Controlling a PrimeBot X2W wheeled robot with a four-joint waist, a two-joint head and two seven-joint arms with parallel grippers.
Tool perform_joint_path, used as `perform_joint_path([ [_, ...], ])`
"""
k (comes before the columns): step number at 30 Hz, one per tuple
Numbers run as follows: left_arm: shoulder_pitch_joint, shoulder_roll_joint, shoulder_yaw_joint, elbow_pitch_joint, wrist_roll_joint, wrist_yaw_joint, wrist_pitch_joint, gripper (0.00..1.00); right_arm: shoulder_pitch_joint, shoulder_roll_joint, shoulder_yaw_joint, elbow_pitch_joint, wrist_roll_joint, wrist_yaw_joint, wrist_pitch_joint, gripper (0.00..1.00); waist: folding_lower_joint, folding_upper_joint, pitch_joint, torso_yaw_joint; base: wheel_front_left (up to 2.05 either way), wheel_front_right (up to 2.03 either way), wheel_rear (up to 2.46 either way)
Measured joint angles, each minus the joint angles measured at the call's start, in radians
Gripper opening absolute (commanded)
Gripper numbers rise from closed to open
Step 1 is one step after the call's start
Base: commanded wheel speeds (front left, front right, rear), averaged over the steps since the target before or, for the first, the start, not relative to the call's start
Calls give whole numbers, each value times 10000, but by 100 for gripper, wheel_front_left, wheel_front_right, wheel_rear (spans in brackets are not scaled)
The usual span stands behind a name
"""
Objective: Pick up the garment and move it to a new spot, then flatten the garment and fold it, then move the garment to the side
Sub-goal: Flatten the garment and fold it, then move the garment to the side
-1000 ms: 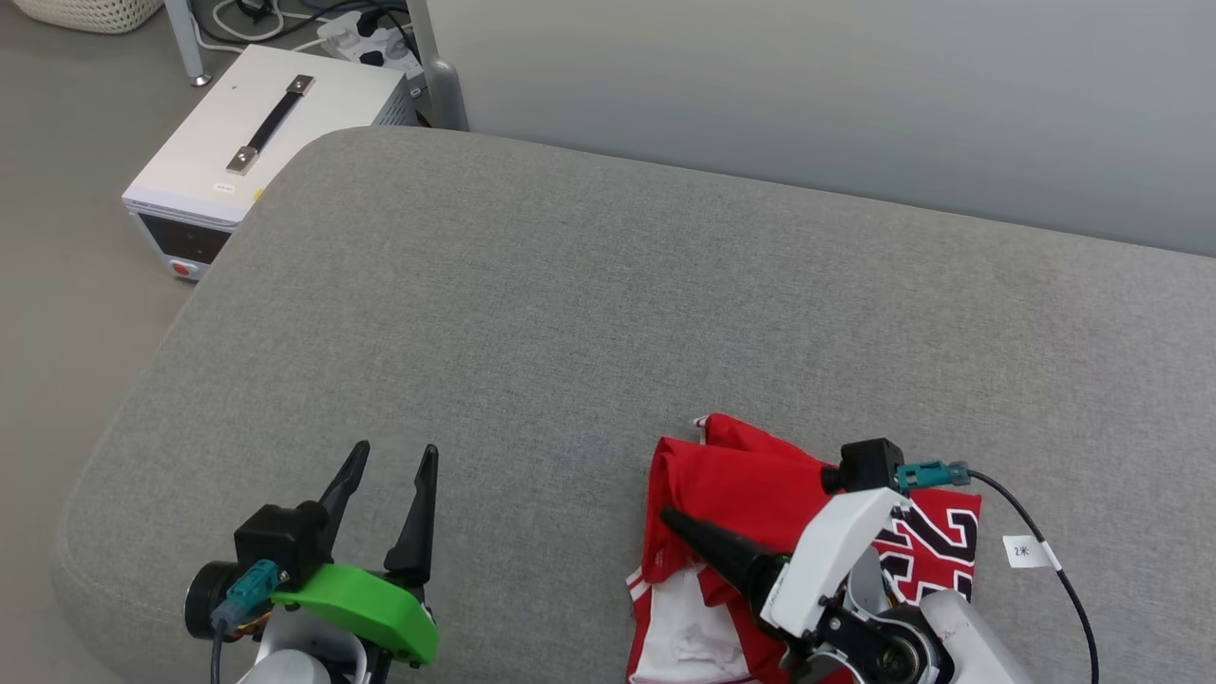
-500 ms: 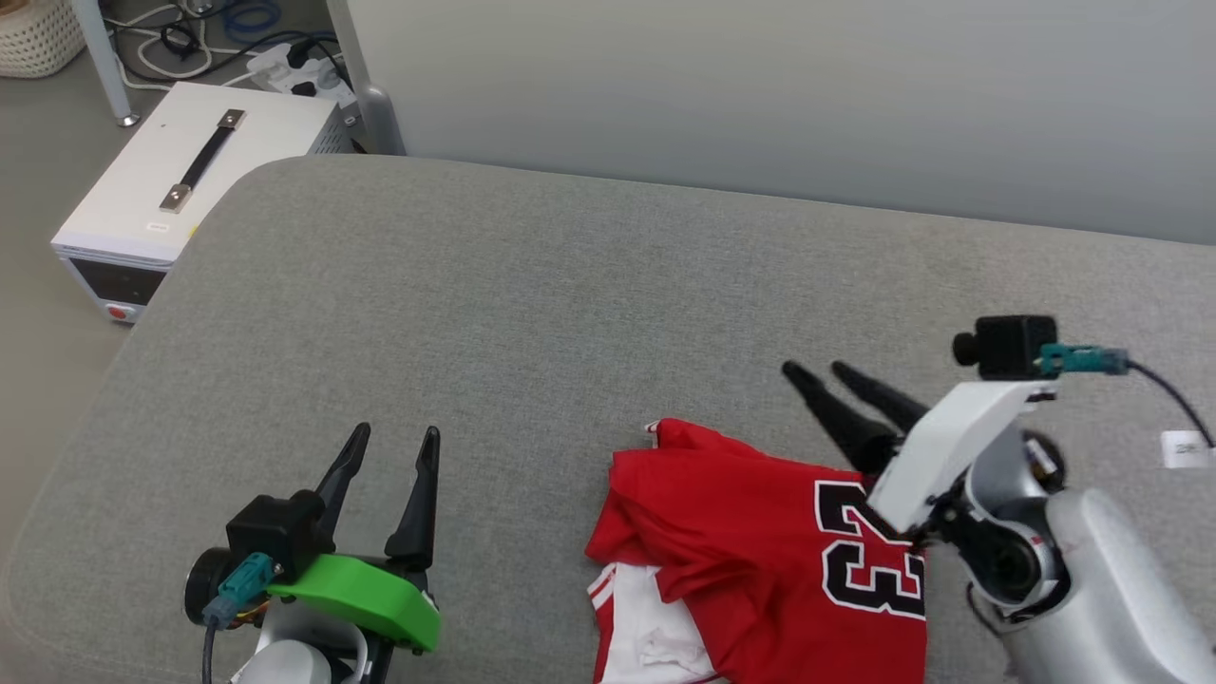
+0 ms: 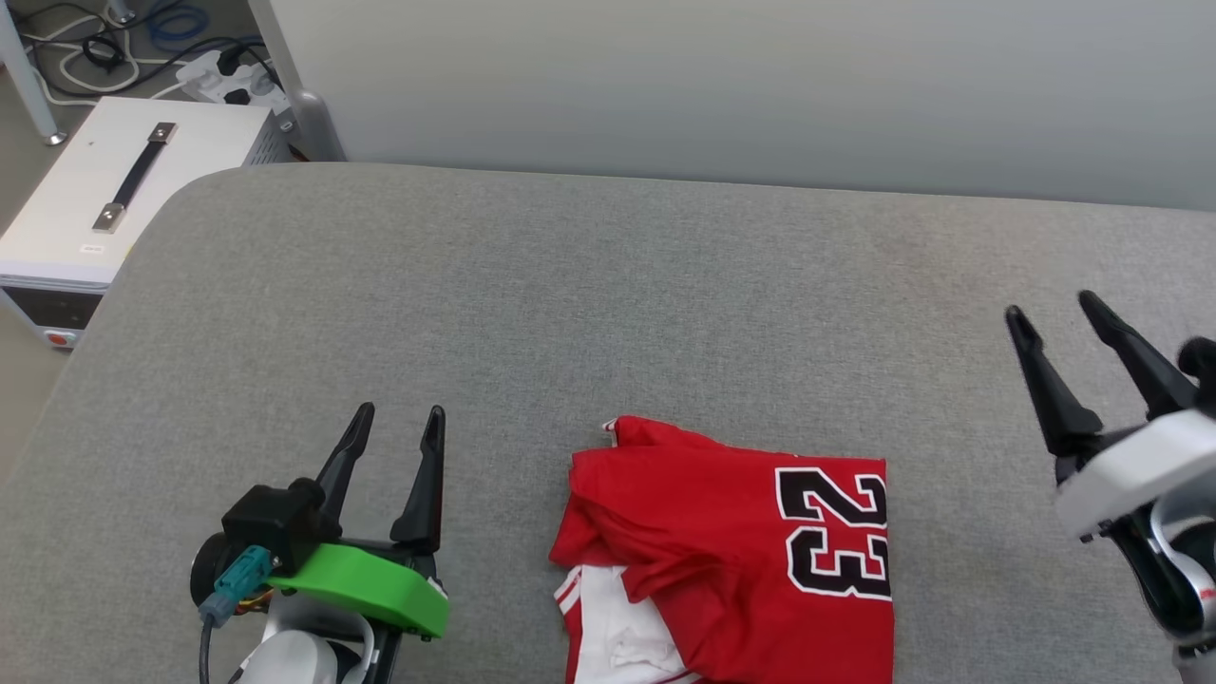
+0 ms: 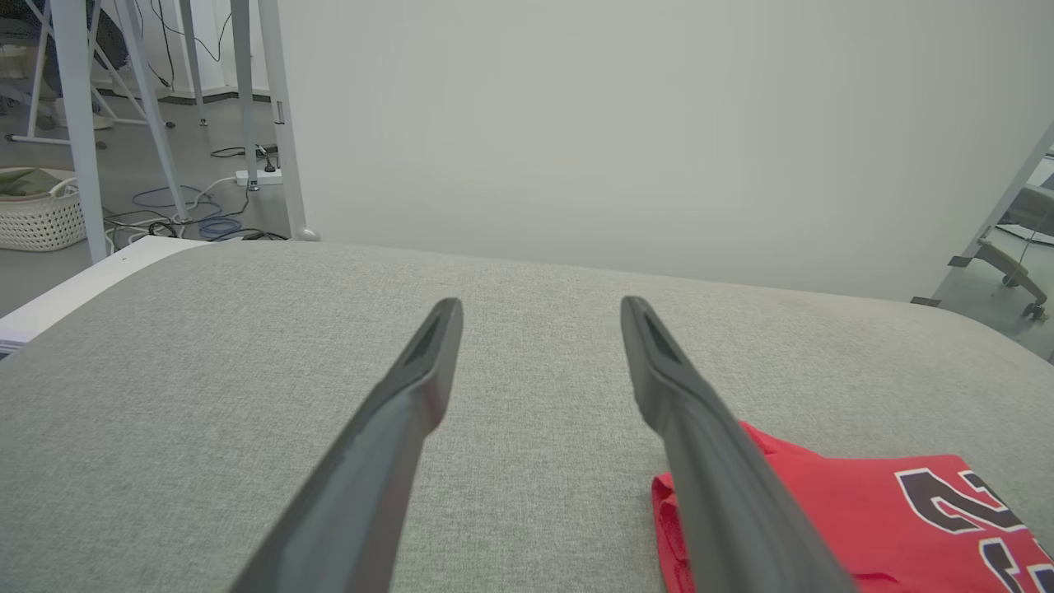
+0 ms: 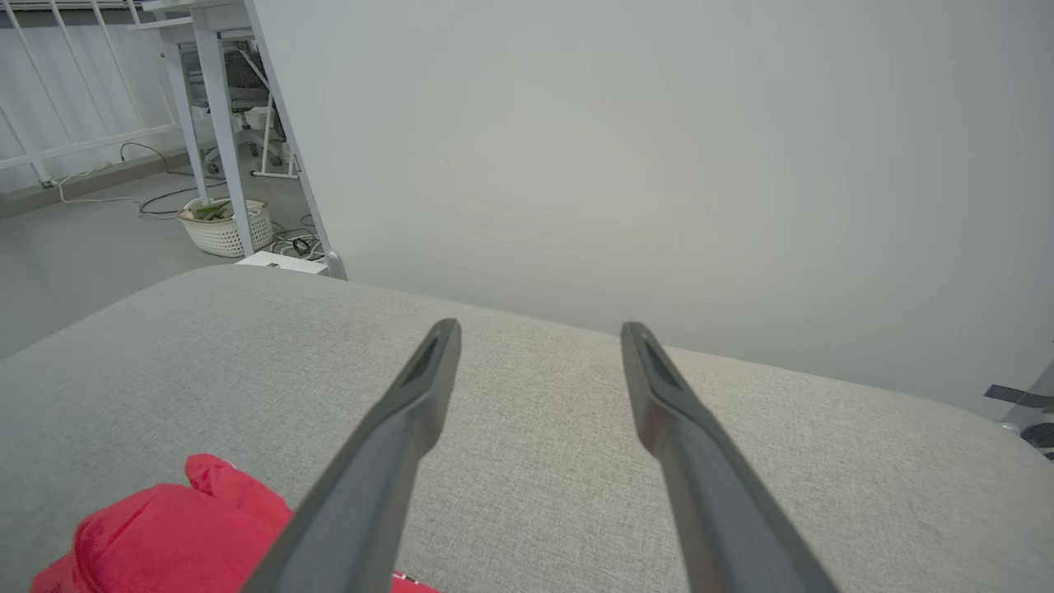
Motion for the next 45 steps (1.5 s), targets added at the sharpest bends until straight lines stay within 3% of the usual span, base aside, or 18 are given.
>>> perform_joint_path([
  [5, 24, -86, -104, -151, -2, 0, 0, 100, 926, 272, -625, -353, -430, -2, -786, 100, 0, 0, 29, -107, 0, 0, 0],
  [16, 163, -77, -291, -414, -61, 0, 0, 100, 2668, 1862, -1465, -859, -947, 0, -1879, 100, 0, 0, 0, -108, 0, 0, 0],
  [32, 419, -71, -476, -336, 4, 0, 0, 100, 2810, 2044, -1344, -464, -1081, 0, -2029, 100, 0, 0, -49, 14, 0, 0, 0],
  [36, 418, -65, -443, -357, 6, 0, 0, 100, 2805, 1843, -1150, -541, -1011, 0, -853, 100, 0, 0, -5, 59, 0, 0, 0],
  [45, 393, -84, -510, -353, 92, 0, 0, 100, 2656, 1845, -662, -1262, 627, 0, 5039, 100, 0, 0, 318, 235, 0, 0, 0],
])
